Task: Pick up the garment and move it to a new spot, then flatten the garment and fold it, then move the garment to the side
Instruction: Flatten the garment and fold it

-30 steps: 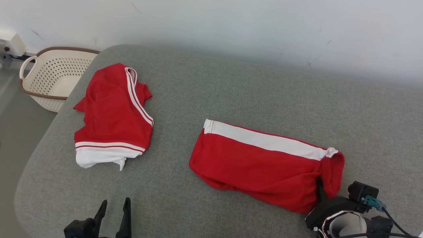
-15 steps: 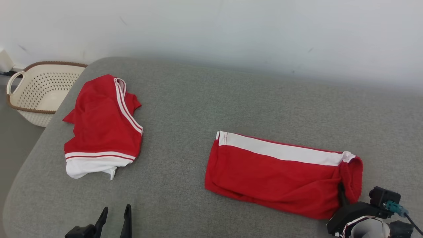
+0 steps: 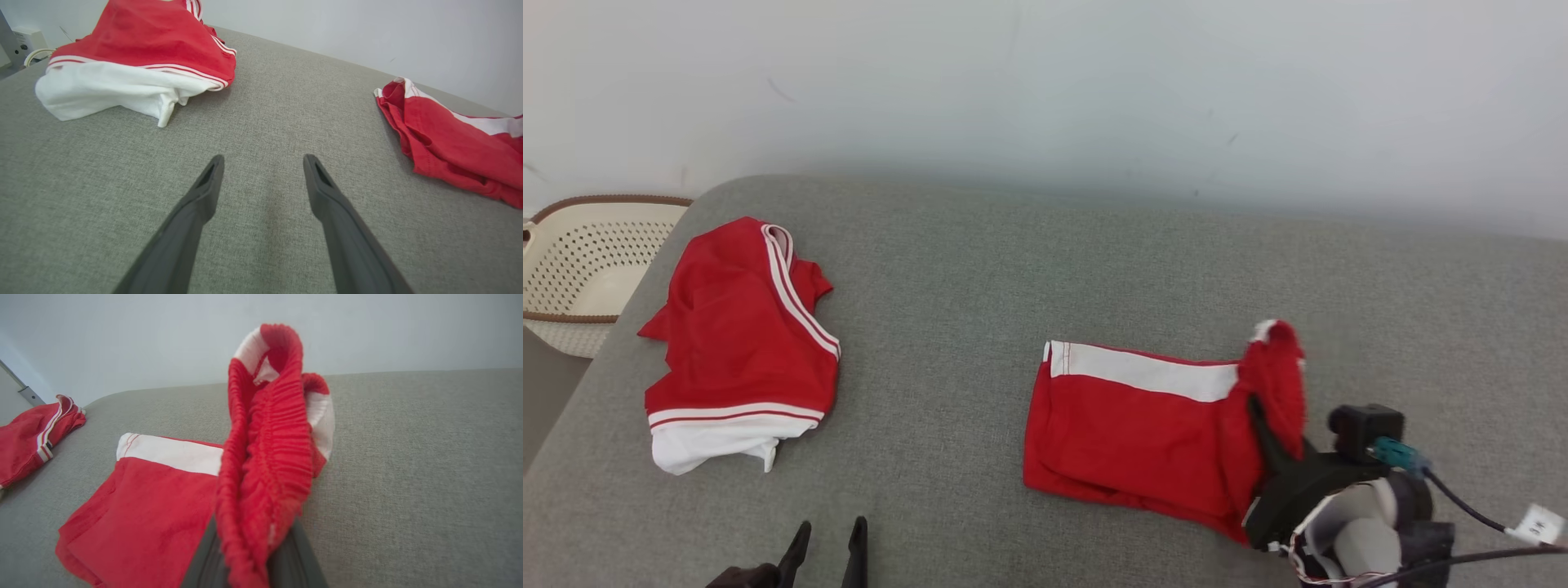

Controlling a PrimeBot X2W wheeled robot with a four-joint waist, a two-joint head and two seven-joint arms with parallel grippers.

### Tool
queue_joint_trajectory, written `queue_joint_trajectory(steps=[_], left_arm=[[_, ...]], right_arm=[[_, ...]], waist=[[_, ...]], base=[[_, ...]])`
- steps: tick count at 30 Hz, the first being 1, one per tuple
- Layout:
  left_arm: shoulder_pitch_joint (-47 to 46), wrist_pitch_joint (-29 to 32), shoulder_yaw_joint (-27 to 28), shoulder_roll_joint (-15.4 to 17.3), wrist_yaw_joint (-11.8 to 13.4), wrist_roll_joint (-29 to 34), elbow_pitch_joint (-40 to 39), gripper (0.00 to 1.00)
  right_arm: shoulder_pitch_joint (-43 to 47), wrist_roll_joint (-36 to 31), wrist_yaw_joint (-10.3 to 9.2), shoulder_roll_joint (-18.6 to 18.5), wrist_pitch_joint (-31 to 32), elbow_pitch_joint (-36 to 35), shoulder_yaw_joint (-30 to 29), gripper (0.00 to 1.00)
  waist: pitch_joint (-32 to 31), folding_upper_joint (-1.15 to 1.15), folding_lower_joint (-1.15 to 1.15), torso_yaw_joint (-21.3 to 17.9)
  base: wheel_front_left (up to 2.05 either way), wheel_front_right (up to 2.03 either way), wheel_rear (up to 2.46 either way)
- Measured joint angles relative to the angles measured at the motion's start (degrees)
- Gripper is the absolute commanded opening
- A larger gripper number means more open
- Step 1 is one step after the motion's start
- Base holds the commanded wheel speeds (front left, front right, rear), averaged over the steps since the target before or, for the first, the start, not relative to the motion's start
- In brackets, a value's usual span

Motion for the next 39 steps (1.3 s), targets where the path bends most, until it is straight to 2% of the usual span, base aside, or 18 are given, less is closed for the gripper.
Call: queue_joint_trajectory(steps=[8,16,18,19,23,27,32,35,39], left_arm=[[-0.2,0.0,-2.8,0.0,-0.1,-1.5,0.0,1.00],[-0.4,0.0,-4.3,0.0,-0.2,-1.9,-0.7,1.00],[-0.1,0.0,-4.9,0.0,-0.6,-1.8,-0.7,1.00],[0.2,0.0,-5.0,0.0,-0.6,-1.8,-0.7,1.00],[1.5,0.0,-4.9,0.0,-0.3,-2.0,-1.0,1.00],[1.7,0.0,-4.2,0.0,0.1,-2.2,-1.3,1.00],[1.7,0.0,-4.3,0.0,0.2,-2.4,-2.0,1.00],[1.6,0.0,-4.9,0.0,0.2,-2.5,-2.2,1.00],[1.6,0.0,-5.5,0.0,0.2,-2.6,-2.2,1.00]], right_arm=[[-2.3,5.1,0.00,0.4,1.9,-1.3,11.0,0.00],[-5.4,7.1,-0.01,1.0,0.9,3.8,14.9,0.00],[-6.5,7.5,0.00,1.2,0.4,5.5,15.2,0.49],[-7.0,7.5,0.00,1.3,0.3,6.3,15.3,1.00],[-9.0,8.1,0.00,2.6,-0.7,7.9,16.5,1.00],[-9.5,9.3,0.00,2.8,-1.3,6.3,16.2,1.00],[-9.2,8.9,0.00,0.4,-1.4,1.1,7.4,1.00],[-5.5,7.3,-0.01,-1.4,-1.4,1.5,2.6,1.00],[-2.3,6.4,-0.01,-1.7,-1.4,3.1,-0.5,1.00]], waist=[[0.1,0.00,0.00,2.7],[0.5,0.00,0.00,7.3],[0.6,0.00,0.00,8.8],[0.7,0.00,0.00,9.4],[1.3,0.00,0.00,11.9],[1.5,0.00,0.00,11.7],[1.1,0.00,0.00,10.0],[0.8,0.00,0.00,9.0],[0.6,0.00,0.00,8.1]], base=[[0.00,0.00,0.00],[0.00,0.00,0.00],[0.00,0.00,0.00],[0.00,0.00,0.00],[0.00,0.00,0.00],[0.00,0.00,0.00],[0.00,0.00,0.00],[0.00,0.00,0.00],[0.00,0.00,0.00]])
